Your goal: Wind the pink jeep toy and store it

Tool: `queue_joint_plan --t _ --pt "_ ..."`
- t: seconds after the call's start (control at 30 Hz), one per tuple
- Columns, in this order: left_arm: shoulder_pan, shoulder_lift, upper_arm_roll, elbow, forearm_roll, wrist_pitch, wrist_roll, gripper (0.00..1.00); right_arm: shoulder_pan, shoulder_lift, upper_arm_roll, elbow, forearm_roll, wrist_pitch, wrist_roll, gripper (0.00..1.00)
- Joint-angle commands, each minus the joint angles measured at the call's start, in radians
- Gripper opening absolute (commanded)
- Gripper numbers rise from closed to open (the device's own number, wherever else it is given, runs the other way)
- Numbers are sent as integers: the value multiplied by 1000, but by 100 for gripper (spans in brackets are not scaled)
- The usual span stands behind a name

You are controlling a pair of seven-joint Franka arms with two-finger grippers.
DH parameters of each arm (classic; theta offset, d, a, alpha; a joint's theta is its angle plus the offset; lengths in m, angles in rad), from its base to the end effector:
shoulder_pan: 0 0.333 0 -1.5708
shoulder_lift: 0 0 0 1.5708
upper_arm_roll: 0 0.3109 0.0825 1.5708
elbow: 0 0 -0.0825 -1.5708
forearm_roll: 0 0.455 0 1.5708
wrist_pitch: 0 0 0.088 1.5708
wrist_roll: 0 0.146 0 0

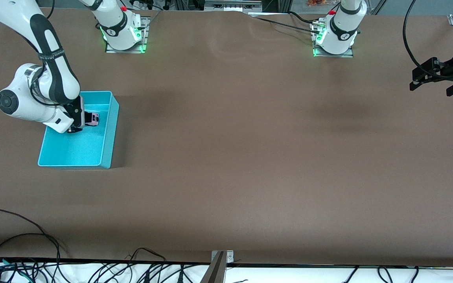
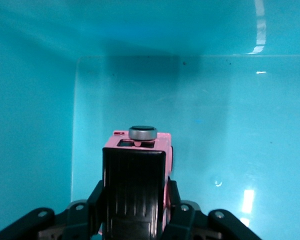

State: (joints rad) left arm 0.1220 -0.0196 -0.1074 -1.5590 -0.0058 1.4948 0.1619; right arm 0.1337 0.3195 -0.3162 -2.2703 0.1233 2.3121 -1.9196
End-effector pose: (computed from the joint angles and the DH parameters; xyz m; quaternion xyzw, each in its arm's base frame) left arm 0.6100 0.0075 0.5924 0.9970 -0.0737 -0.0221 0.0038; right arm 0.5229 -0.1053 0.1021 -0.6751 -0.7265 0.0722 0.1065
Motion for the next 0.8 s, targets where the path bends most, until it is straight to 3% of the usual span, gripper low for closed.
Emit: queue_joint_plan --t 0.0,0.23,0.6,0.77 --pt "4 12 -6 33 56 -30 21 100 0 -11 -1 6 25 4 -32 100" --pt "4 12 -3 33 59 -30 11 100 7 -45 8 55 25 -59 -30 100" --pt "-19 14 -18 34 112 -30 21 100 23 -46 37 388 25 -374 -2 100" --pt "-18 14 -18 34 112 -30 19 100 24 -48 39 514 24 -459 169 100"
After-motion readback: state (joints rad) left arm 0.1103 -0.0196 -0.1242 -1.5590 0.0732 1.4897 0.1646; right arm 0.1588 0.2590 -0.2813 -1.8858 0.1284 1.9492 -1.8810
